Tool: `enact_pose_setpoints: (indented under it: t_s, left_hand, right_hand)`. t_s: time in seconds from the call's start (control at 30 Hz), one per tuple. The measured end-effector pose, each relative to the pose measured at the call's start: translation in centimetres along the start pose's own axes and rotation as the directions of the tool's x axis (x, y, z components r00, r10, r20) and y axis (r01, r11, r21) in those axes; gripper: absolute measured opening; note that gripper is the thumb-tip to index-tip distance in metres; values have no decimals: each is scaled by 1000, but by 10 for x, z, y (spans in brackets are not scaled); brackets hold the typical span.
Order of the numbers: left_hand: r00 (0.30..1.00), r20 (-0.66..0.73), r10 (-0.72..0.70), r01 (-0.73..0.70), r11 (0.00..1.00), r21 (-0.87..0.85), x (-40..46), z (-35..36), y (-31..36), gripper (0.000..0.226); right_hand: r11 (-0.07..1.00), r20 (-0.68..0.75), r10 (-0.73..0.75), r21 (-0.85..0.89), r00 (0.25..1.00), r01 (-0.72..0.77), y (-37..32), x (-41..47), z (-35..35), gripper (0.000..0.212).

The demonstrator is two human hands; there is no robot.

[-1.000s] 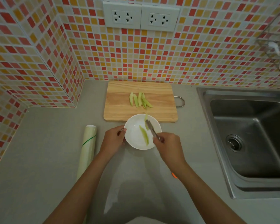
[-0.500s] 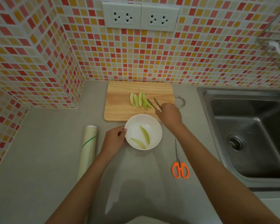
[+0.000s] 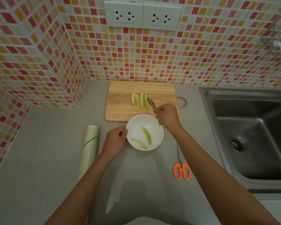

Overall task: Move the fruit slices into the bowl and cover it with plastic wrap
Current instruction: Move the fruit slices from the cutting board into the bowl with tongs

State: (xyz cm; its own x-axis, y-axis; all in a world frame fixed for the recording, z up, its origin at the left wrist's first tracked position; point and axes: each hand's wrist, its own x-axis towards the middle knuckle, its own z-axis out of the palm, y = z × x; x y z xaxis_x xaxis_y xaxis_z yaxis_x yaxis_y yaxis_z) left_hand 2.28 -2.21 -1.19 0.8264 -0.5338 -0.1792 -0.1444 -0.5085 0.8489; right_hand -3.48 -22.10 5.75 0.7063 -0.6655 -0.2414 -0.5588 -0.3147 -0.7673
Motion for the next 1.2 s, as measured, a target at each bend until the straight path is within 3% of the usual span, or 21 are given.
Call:
enact_pose_setpoints:
  t_s: [0.13,0.33,0.57,0.8,1.0,1.2]
  left_hand:
    - [1000,2,-9,9,1000,-11,0,0,1,24]
    - [1000,2,-14,14,1000,-14,1,0,1,24]
    - [1000,11,-4,4,1000,-20,1,-1,2,24]
    - [1000,11,5,-5,1000,-7,1,-1,2,24]
    - [1000,3,20,-20,1000,-15,1,0,2,25]
    - [1000,6,11,-11,1000,-14,1,-1,1,24]
  right_hand:
    - [994,79,49,96,996,-56,5,-60,-7,28]
    - [976,168,72,-214,983,-35,33,-107,16,28]
    - [947,-61,-97,-312,993,74,11,-49,9,27]
    - [834,31,-57,-548,998,64,-10,21,29,8]
    - [850,45,-50,-522,998,66,-13,40,36,11]
    - [943,-24,-95,-323,995,82,-6,2,14,43]
